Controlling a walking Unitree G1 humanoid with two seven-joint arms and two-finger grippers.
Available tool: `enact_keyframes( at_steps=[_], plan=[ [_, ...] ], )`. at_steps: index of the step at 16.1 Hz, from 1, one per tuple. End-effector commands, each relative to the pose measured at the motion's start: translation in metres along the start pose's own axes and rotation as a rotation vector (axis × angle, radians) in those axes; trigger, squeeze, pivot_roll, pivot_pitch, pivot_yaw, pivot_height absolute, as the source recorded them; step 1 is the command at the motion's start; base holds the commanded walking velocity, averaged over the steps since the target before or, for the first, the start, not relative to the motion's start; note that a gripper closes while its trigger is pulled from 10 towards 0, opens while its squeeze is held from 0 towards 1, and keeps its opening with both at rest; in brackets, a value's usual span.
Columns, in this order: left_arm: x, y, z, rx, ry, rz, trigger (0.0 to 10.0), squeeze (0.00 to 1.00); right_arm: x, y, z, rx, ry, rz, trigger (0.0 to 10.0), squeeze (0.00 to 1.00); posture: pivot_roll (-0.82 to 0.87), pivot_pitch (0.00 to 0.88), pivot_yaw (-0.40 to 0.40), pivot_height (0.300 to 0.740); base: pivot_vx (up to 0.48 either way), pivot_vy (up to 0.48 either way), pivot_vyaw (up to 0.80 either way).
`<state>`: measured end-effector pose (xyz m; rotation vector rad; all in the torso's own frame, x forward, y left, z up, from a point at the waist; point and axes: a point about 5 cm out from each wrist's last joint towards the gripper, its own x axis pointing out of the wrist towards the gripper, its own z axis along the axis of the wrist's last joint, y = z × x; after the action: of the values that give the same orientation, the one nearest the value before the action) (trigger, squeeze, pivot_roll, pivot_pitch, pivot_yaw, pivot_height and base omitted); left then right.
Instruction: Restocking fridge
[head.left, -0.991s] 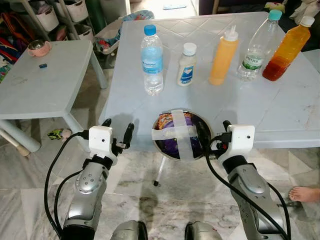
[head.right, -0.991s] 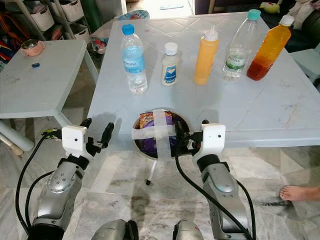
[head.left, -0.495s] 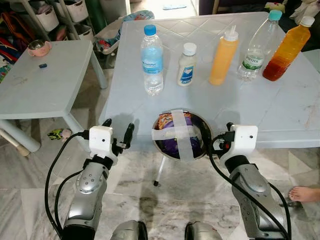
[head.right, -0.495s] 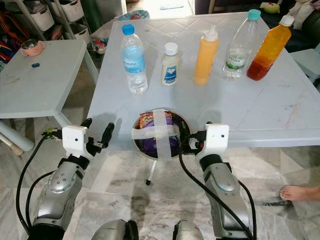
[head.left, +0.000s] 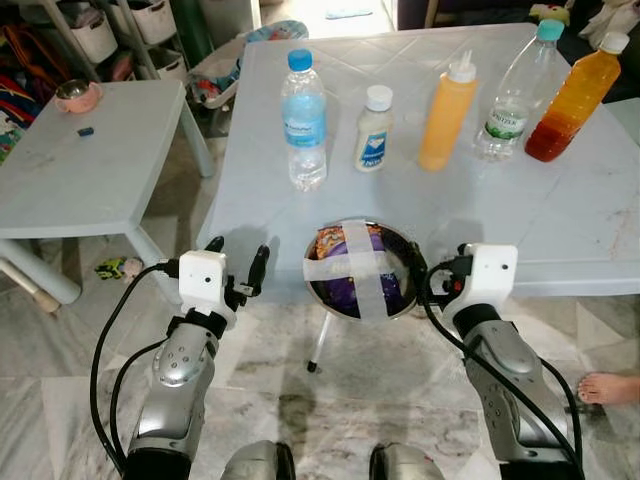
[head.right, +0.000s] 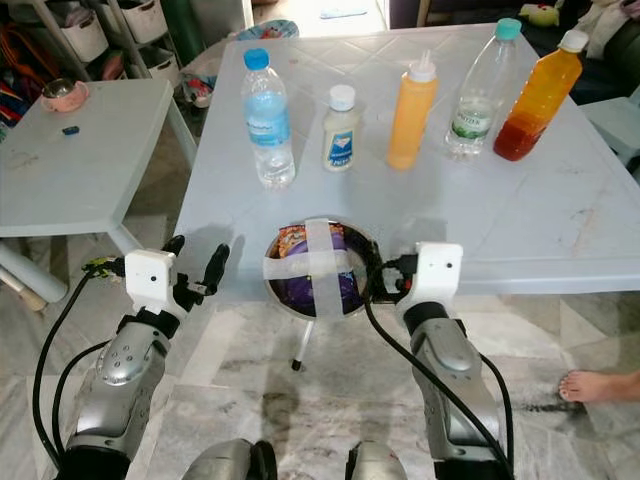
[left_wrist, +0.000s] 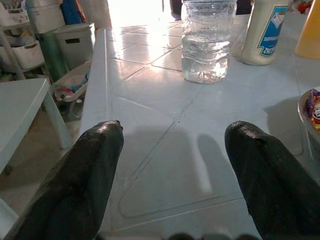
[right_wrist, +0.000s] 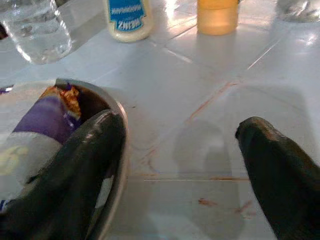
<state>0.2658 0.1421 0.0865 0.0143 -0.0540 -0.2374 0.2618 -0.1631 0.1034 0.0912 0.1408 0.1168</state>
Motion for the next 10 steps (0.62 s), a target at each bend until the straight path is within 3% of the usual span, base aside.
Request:
enact_keyframes(
  at_steps=[1, 3, 4, 6, 8, 10],
  plan=[
    [0.000, 0.001, 0.000, 0.007, 0.004, -0.006, 10.0, 0.00, 0.003, 0.003, -0.004, 0.008, 0.029, 0.019, 4.2, 0.00, -0.03, 0.094, 0.076, 0.740, 0.000, 0.000, 0.00],
    [0.000, 0.001, 0.000, 0.007, 0.004, -0.005, 10.0, 0.00, 0.005, 0.004, -0.004, 0.004, 0.039, 0.038, 2.7, 0.00, -0.03, 0.094, 0.075, 0.740, 0.000, 0.000, 0.00],
    [0.000, 0.001, 0.000, 0.007, 0.004, -0.004, 10.0, 0.00, 0.006, 0.003, -0.004, -0.003, 0.055, 0.049, 3.6, 0.00, -0.03, 0.096, 0.074, 0.740, 0.000, 0.000, 0.00],
    [0.000, 0.001, -0.001, 0.006, 0.005, -0.006, 10.0, 0.00, 0.009, 0.002, -0.004, -0.006, 0.061, 0.054, 3.8, 0.00, -0.03, 0.096, 0.073, 0.740, 0.000, 0.000, 0.00],
    [0.000, 0.000, -0.001, 0.006, 0.006, -0.006, 10.0, 0.00, 0.011, 0.001, -0.002, -0.004, 0.060, 0.051, 3.6, 0.00, -0.02, 0.097, 0.073, 0.740, 0.000, 0.000, 0.00],
    [0.000, 0.000, -0.001, 0.006, 0.006, -0.006, 10.0, 0.00, 0.014, 0.001, -0.002, 0.000, 0.064, 0.053, 2.2, 0.00, -0.02, 0.097, 0.073, 0.740, 0.000, 0.000, 0.00]
  ],
)
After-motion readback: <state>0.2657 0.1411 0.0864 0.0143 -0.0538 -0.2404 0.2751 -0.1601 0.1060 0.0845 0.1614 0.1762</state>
